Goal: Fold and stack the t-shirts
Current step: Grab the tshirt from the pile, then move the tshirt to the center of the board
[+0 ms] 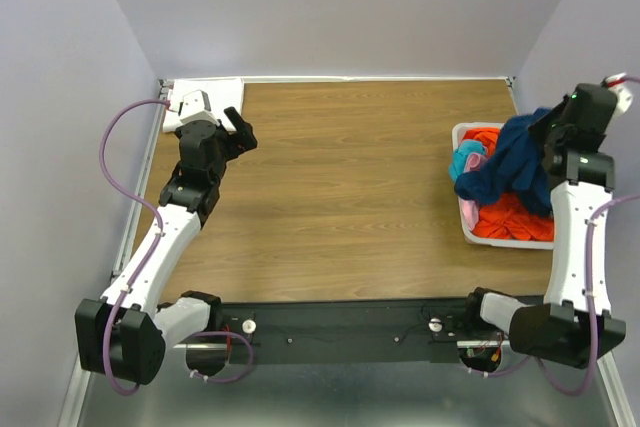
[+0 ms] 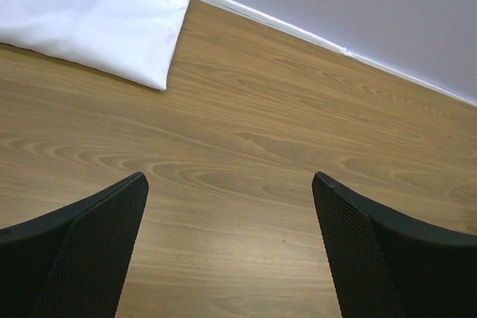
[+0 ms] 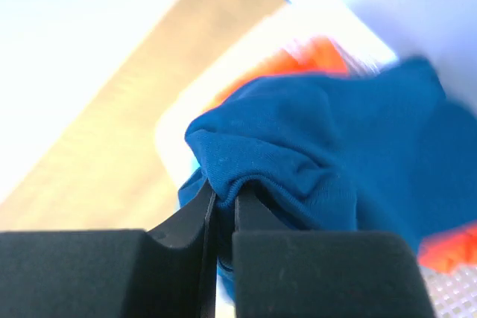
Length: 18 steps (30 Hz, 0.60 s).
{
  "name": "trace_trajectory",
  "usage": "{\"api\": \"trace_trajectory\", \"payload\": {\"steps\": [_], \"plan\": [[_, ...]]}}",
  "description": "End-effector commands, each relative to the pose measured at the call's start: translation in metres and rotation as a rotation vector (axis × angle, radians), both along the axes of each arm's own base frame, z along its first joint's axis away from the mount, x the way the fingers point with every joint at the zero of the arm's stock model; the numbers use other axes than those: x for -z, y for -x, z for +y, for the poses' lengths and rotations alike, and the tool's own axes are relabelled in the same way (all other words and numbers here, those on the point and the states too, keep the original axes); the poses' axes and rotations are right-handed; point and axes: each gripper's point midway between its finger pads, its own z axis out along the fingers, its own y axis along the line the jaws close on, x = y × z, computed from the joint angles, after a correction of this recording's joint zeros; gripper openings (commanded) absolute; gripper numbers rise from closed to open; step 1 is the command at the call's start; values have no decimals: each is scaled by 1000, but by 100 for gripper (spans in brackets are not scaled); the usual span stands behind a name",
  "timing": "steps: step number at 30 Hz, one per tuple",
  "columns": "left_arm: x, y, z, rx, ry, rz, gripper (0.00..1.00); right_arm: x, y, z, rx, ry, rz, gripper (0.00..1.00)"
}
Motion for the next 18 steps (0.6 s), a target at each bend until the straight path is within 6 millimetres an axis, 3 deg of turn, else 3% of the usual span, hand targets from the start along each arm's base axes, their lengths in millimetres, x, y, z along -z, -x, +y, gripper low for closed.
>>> {"api": "trace_trajectory", "payload": {"steps": [1,3,4,6,8,10,11,12,13,14,16,17,18], "plan": [[-7,4,-6,41,15,-33,98,-115,1,21,-136,56,-261,8],[-8,5,-8,52,21,-36,98,-144,-7,42,-264,42,-322,8],[-10,5,-9,56,25,-41,98,-175,-7,50,-314,67,-378,7],[-12,7,-12,70,33,-46,98,-203,-17,72,-466,67,-432,5],[-13,8,-13,79,38,-51,98,-217,-23,86,-553,65,-461,3],[-14,8,-14,82,39,-54,98,-225,-39,115,-688,50,-473,3],[-14,9,-14,81,45,-52,98,-247,-39,129,-739,98,-519,2],[-14,9,-13,75,48,-49,98,-253,-38,164,-854,99,-539,2],[-13,10,-13,72,53,-46,98,-248,-50,181,-922,103,-527,3],[-11,10,-12,62,61,-38,98,-263,-38,220,-1057,97,-576,3],[-4,13,-7,32,71,-6,98,-258,-41,257,-1187,94,-576,3],[-4,15,-5,16,81,2,98,-254,-35,286,-1267,83,-576,2],[-6,19,-4,-5,120,1,98,-246,-36,299,-1313,106,-566,2]]}}
